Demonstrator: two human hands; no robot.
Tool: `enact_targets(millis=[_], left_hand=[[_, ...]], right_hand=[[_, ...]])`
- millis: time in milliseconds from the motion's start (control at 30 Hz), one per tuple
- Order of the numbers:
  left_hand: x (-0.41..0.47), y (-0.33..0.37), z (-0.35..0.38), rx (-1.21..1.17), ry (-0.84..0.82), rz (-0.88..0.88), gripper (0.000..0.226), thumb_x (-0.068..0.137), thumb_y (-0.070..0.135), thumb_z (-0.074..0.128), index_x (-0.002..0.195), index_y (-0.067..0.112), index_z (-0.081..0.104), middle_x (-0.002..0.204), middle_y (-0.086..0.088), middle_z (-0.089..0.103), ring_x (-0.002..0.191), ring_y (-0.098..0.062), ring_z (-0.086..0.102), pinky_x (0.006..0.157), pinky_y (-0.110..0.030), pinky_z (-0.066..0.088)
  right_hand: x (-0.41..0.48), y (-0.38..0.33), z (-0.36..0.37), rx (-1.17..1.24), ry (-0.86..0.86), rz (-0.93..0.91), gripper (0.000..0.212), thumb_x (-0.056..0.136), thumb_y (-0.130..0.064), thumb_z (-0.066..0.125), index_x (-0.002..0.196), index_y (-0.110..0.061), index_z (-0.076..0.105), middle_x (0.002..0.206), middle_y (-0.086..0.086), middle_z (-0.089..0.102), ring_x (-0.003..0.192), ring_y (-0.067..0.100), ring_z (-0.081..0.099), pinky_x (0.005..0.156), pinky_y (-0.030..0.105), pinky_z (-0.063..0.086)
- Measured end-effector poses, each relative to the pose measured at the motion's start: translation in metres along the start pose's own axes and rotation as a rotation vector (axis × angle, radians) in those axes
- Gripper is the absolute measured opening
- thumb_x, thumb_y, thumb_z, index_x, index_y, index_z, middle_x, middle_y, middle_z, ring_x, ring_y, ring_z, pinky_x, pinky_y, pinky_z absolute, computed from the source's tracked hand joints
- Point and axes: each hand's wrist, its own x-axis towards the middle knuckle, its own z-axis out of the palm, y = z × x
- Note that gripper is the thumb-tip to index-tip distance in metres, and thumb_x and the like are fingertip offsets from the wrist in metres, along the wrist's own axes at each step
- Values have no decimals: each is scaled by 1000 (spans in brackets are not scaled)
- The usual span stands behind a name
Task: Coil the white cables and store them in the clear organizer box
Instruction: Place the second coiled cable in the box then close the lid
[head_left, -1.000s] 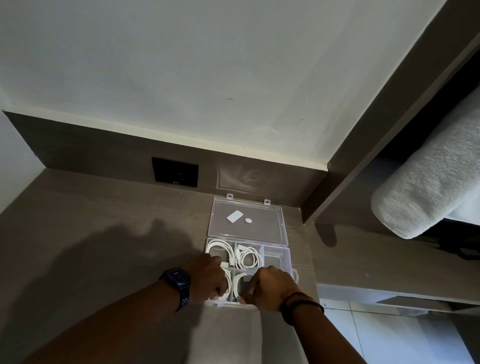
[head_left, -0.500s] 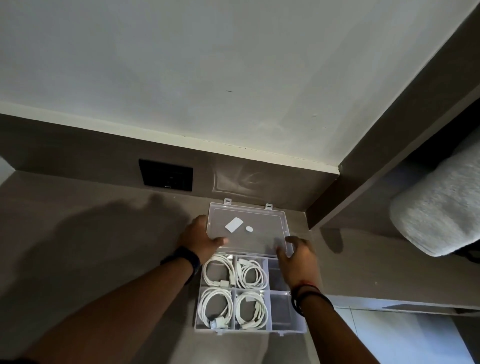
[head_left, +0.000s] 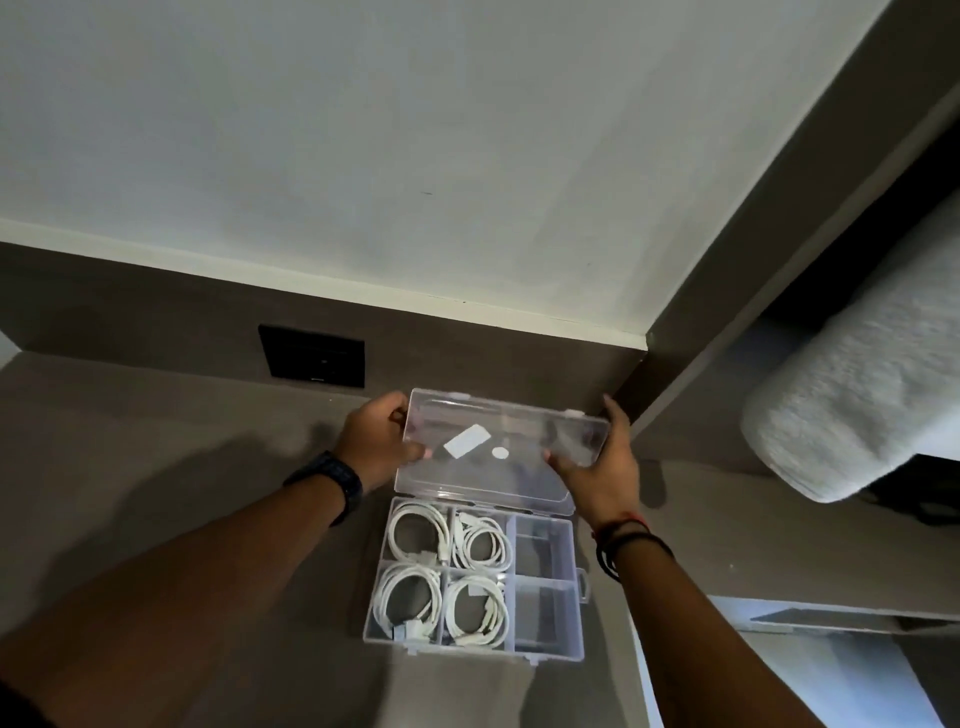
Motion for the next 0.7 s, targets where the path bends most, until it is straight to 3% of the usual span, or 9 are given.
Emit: enact_targets(millis=[100,200,300,400,467,533,600,700], left_hand=[[-24,23,-14,144,43,281,17,71,10,77,80,15,64,80,3,66,71,-13,61,63,-20,44],[-64,38,-23,419,9,575,13,76,2,67,88,8,69,89,-8,71,81,-26,65,73,-24,44],[-99,31,-23,579,-152,630,25,82,7,54,101,11,69,104,-9,71,93,-25,66,81,-29,48],[-127,7,-17,807,-376,530,39,89,26,55,128,24,54,133,1,57,119,-19,54,99,-29,41],[-141,-12,-10,941,-545,368,54,84,39,59,135,30,42,142,5,47,127,-16,46,102,-27,38],[-150,-26,-2,1067,-662,336,65,83,49,57,140,26,34,152,3,31,138,-16,31,110,-29,30],[-154,-36,5,1132,-642,381,64,86,54,49,139,20,36,154,-1,26,142,-16,22,113,-32,26],[-158,-38,11,1067,-499,413,50,87,50,49,127,21,52,145,2,43,133,-15,39,100,-32,42]], right_hand=[[-15,-6,-20,-184,-37,-242,38,79,-21,73,114,-16,59,105,3,61,97,20,59,81,27,46],[-41,-2,-42,-451,-158,-522,19,85,-15,64,103,-12,67,104,9,68,91,26,63,80,33,51],[-68,5,-50,-655,-362,-627,29,85,-6,56,112,-16,64,112,8,67,101,26,62,87,39,53],[-87,17,-52,-791,-556,-602,44,83,-14,60,126,-21,55,129,7,60,116,26,56,98,39,47],[-97,29,-48,-923,-746,-527,62,80,-28,66,137,-23,42,147,7,42,130,28,43,107,39,37],[-106,43,-41,-1018,-843,-475,75,78,-40,65,143,-26,31,158,3,21,138,27,31,112,38,29],[-112,53,-33,-1013,-785,-472,77,78,-50,62,144,-28,28,159,2,15,140,24,27,112,38,27],[-112,63,-27,-1000,-719,-478,73,81,-55,58,143,-31,29,159,-1,15,140,23,29,111,38,28]])
